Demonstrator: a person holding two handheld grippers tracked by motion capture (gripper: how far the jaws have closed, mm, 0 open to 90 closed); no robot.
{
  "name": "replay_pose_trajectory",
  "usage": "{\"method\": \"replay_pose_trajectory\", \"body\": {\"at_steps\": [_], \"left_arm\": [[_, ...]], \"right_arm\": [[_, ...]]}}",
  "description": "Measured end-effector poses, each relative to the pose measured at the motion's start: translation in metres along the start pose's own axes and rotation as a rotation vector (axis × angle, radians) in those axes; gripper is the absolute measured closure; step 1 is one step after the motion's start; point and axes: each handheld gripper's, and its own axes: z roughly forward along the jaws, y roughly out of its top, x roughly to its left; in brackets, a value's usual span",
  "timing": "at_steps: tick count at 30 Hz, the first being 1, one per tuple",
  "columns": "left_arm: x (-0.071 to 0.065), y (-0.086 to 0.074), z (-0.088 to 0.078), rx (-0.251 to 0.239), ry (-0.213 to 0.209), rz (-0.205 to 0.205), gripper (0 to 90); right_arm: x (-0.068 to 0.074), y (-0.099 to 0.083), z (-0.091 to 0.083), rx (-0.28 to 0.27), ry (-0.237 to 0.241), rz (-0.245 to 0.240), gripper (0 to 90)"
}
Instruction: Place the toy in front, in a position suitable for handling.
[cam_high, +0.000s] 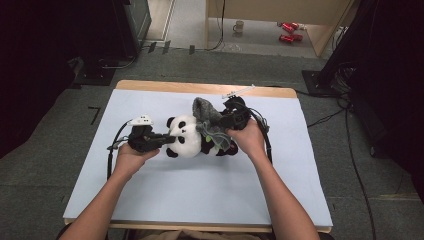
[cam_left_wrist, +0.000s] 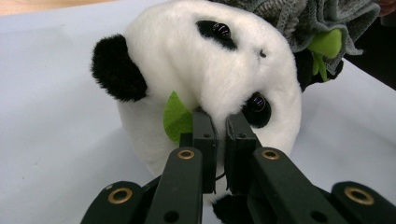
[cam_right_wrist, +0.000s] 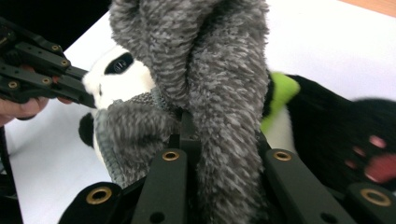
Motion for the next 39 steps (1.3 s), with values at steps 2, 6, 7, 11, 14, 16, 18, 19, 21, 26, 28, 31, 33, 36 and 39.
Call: {"method": "replay_pose_trajectory", "body": {"at_steps": [2, 6, 7, 11, 14, 16, 18, 19, 21, 26, 28, 31, 33, 36, 39], "left_arm": [[-0.001, 0.0, 0.0, 0.001, 0.002, 0.004, 86.0], [0.0, -0.001, 0.0, 0.005, 0.004, 0.011, 85.8], [0.0, -0.001, 0.0, 0.007, 0.006, 0.012, 85.8], [0.003, -0.001, -0.001, 0.017, 0.012, 0.0, 85.6], [0.006, -0.003, -0.001, 0.023, 0.019, -0.018, 85.6], [0.006, -0.003, 0.0, 0.022, 0.019, -0.017, 85.7], [0.005, -0.002, 0.0, 0.019, 0.019, -0.018, 85.7], [0.005, -0.002, 0.0, 0.019, 0.02, -0.017, 85.7], [0.005, -0.002, -0.001, 0.023, 0.018, -0.016, 85.6], [0.006, -0.002, -0.001, 0.024, 0.012, -0.02, 85.6], [0.006, -0.002, -0.001, 0.024, 0.013, -0.019, 85.6], [0.006, -0.002, -0.001, 0.023, 0.011, -0.023, 85.6], [0.006, -0.002, -0.001, 0.024, 0.011, -0.024, 85.6], [0.007, -0.002, -0.001, 0.025, 0.008, -0.031, 85.6], [0.008, -0.002, -0.001, 0.022, 0.006, -0.045, 85.6]], "right_arm": [[-0.003, -0.003, -0.002, -0.006, 0.005, 0.003, 77.6], [-0.007, -0.009, -0.005, -0.025, 0.019, 0.005, 77.5], [-0.008, -0.01, -0.006, -0.026, 0.023, 0.009, 77.5], [-0.013, -0.012, -0.01, -0.031, 0.01, 0.019, 77.4], [-0.02, -0.016, -0.014, -0.013, -0.047, 0.022, 77.5], [-0.026, -0.021, -0.016, -0.008, -0.049, 0.034, 77.5], [-0.03, -0.025, -0.017, -0.006, -0.051, 0.042, 77.6], [-0.03, -0.026, -0.017, -0.01, -0.052, 0.038, 77.6], [-0.031, -0.028, -0.017, -0.009, -0.056, 0.032, 77.6], [-0.035, -0.031, -0.018, -0.009, -0.062, 0.028, 77.5], [-0.036, -0.034, -0.02, -0.008, -0.067, 0.026, 77.5], [-0.038, -0.036, -0.022, -0.008, -0.071, 0.025, 77.6], [-0.039, -0.038, -0.023, -0.004, -0.076, 0.022, 77.6], [-0.041, -0.041, -0.024, -0.004, -0.08, 0.018, 77.6], [-0.043, -0.044, -0.025, -0.003, -0.082, 0.024, 77.6]]}}
